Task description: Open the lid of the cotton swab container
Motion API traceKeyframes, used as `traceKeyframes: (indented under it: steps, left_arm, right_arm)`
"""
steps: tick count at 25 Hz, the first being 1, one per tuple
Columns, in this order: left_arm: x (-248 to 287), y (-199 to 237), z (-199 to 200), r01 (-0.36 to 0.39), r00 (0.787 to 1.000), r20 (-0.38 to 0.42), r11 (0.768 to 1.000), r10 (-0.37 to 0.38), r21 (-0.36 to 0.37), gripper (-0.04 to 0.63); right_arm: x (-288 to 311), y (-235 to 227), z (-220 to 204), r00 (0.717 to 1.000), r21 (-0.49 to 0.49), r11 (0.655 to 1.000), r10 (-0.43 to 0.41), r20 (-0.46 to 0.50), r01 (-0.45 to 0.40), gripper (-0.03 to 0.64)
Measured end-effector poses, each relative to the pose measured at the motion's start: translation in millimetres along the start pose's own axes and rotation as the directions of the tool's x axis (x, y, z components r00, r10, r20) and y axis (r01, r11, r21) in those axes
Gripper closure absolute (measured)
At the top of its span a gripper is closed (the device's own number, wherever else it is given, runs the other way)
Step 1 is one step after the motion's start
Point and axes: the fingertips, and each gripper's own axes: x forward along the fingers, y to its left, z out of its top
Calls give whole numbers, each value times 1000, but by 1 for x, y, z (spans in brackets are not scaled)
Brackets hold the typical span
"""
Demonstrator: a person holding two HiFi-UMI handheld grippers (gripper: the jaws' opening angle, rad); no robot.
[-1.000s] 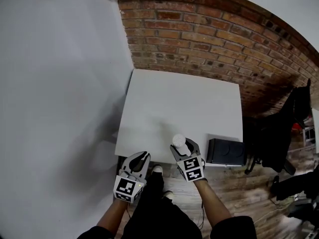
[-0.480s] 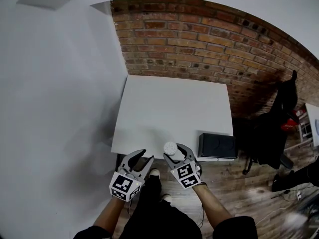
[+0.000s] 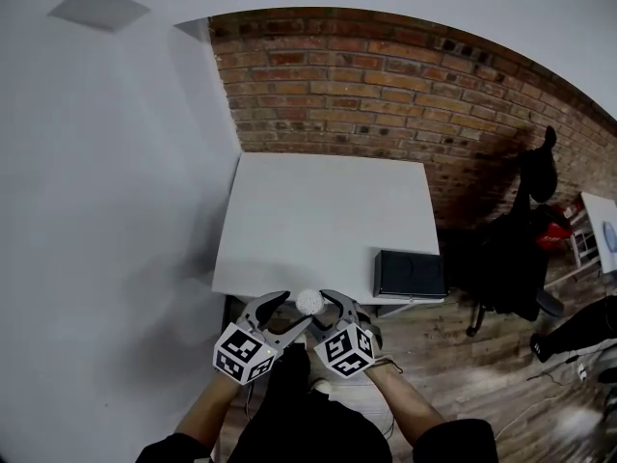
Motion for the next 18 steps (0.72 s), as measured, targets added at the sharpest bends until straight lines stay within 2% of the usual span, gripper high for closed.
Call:
traceKeyframes:
  steps: [8,18]
  left_arm:
    - [8,-19,-10,25,996,-90,998,-19,62,321]
    - [2,-23,-12,-37,996,-81,996,43,81,321]
  right_arm:
    - [-13,15,3,1000,-47,999,-28,-2,28,360]
    - [-18,29,0,999,-52,998,-46,-15,46,360]
